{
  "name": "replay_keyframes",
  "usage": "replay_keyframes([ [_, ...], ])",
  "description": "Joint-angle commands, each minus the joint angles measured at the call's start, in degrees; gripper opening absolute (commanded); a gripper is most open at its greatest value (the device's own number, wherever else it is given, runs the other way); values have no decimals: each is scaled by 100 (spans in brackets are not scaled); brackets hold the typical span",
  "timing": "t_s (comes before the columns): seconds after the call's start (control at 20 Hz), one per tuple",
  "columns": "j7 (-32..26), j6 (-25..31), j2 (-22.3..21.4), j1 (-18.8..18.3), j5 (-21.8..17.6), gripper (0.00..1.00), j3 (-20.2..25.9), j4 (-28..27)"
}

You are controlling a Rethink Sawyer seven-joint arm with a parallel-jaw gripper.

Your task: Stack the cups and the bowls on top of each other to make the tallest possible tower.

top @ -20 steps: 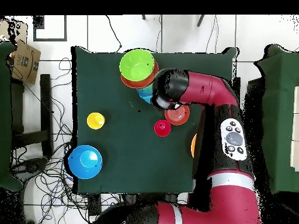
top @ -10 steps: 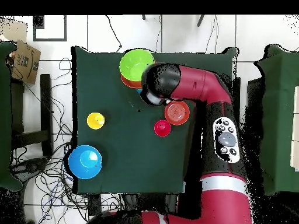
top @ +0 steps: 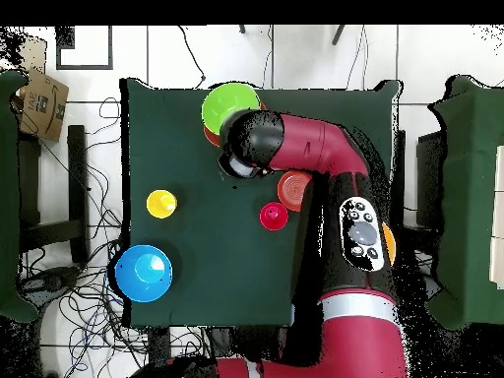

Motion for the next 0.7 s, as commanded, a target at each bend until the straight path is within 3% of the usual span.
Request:
replay_keyframes([
  [0.05,468,-982,375,119,175,100,472,893],
  [0.55,489,-1311,411,184,315,100,414,874],
  [0.7,476,-1809,386,181,288,100,455,912],
])
